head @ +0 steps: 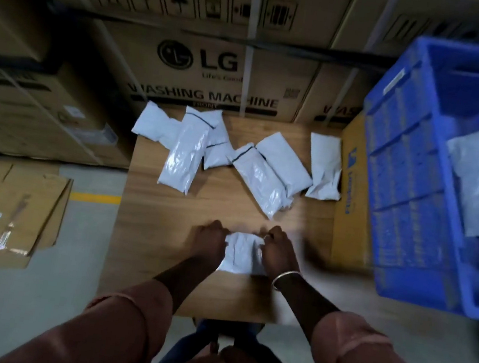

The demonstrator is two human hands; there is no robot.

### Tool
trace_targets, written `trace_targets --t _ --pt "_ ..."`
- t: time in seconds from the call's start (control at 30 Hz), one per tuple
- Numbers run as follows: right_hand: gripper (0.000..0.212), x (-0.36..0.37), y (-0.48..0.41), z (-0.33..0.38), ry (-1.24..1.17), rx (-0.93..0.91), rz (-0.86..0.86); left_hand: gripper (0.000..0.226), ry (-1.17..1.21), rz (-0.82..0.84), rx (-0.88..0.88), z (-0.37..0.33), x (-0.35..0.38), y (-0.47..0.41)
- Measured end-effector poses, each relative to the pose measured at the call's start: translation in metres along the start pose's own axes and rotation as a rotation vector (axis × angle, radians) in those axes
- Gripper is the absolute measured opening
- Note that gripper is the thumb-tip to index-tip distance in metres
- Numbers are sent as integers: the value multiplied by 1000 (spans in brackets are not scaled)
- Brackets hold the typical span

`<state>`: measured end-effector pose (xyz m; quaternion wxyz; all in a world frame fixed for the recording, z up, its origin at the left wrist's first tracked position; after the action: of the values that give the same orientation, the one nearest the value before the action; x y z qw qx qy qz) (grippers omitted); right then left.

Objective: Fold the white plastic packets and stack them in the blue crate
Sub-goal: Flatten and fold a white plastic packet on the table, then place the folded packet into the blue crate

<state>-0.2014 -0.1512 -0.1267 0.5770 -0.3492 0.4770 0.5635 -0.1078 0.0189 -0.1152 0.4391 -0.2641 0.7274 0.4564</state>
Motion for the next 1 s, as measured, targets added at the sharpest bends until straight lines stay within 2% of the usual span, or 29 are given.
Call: trace_targets --t 0.1,0.23,0.3,0.4,0.57,0.67,0.83,0.93,1.0 --pt "12 -19 -15 0 -1 -44 10 32 -1 -25 7 5 -18 1" --pt "20 -62 -41 2 37 -147 -51 21 234 -59 23 10 -59 -4" --pt "10 -103 -59 7 0 -135 -101 19 329 -105 66 9 -101 -15" --pt "14 -185 -85 18 1 -111 -199 22 398 -225 156 1 -189 -31" --pt "28 -303 -115 28 -33 -68 -321 21 298 -374 283 -23 -324 -50" --pt "19 -344 -122 30 -44 -2 -344 20 251 -423 352 -43 -374 -50" --pt "20 -386 -110 22 -87 51 -411 19 213 -467 419 -77 -413 -52" --pt "22 -406 -88 6 -54 34 -428 23 189 -427 498 -110 -420 -51" --pt "25 -419 -71 -15 -25 86 -441 24 180 -417 561 -141 -424 -51"
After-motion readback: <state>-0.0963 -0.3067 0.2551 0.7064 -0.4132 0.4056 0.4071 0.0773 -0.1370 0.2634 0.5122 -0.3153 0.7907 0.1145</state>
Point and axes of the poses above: each hand's wrist, its own y-axis away from the middle knuckle, its own x-axis out of the palm, z = x × y, the point moved 2 cm from there along -y, towards the middle knuckle, and after that the axes turned 7 degrees about -x, right-handed, at the moved point
